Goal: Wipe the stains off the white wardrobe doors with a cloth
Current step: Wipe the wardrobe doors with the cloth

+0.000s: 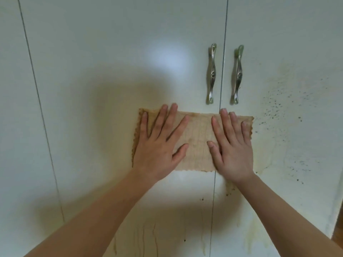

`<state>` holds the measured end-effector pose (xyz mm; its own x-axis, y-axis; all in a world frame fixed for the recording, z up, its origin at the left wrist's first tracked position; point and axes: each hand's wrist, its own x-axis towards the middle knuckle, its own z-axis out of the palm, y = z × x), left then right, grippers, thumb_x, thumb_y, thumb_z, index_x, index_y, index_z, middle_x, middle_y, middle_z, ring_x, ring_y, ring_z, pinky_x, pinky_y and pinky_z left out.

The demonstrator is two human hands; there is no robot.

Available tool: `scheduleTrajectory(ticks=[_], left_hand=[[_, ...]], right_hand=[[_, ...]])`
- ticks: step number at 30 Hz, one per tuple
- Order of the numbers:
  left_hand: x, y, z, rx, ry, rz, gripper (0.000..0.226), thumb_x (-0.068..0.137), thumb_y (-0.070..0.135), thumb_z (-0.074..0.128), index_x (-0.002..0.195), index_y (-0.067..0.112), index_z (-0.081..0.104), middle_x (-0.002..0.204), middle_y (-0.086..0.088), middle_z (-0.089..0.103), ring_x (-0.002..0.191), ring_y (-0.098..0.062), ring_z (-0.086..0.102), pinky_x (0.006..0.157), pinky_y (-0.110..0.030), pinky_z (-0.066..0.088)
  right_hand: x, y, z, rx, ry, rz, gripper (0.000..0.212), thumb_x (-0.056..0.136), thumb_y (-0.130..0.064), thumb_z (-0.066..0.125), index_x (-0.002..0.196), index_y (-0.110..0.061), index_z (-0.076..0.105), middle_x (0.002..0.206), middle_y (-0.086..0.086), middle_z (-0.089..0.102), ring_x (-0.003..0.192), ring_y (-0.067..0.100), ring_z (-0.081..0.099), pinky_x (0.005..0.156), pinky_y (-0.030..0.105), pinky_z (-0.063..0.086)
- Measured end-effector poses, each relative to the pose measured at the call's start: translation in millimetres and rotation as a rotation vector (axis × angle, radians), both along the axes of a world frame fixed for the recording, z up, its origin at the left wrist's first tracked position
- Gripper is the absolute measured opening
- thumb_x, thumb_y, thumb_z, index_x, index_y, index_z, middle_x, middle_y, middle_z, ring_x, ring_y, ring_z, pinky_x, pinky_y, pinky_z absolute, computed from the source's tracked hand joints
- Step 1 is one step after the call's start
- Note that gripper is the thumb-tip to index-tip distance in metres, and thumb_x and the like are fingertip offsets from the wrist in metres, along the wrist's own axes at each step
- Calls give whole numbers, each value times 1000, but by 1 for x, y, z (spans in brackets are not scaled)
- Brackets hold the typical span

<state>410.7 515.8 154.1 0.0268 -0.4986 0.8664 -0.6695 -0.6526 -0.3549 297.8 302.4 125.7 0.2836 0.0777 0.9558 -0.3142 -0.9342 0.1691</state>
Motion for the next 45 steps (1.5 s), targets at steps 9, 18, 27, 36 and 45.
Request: scheduleTrajectory(ticks=[9,18,27,36,45], left_hand=[[-20,-46,30,-58,-1,60,95,100,66,35,161,-1,9,171,-17,2,159,-27,1,127,-56,-1],[-30,-68,-15,-43,-125,-12,68,102,54,48,160,22,30,168,-11,22,155,-40,18,122,-68,13],[-55,-107,-158,139,-86,6,75,95,51,59,160,31,29,170,-6,21,157,-33,16,123,-63,10],[-76,-151,-93,156,-99,-65,67,98,45,49,160,30,30,170,-1,23,157,-25,20,124,-57,16],[-109,-216,38,30,-61,-121,61,105,40,42,162,27,24,172,-3,15,159,-27,12,125,-58,14]], right_hand=[[-15,-33,22,89,-68,-28,70,106,-45,31,164,-10,14,173,9,8,161,26,6,130,52,8],[-33,-69,8,-24,-12,-3,68,108,-46,33,163,-9,19,172,11,12,160,29,11,129,51,7],[-58,-105,-149,91,22,25,70,106,-46,33,166,-17,13,174,4,10,160,25,13,129,50,8],[-85,-152,-63,30,41,39,74,102,-45,41,165,-19,16,173,2,15,160,23,14,130,47,8],[-109,-200,107,-135,60,-2,68,104,-43,33,163,-13,20,173,5,13,161,23,10,129,49,11]])
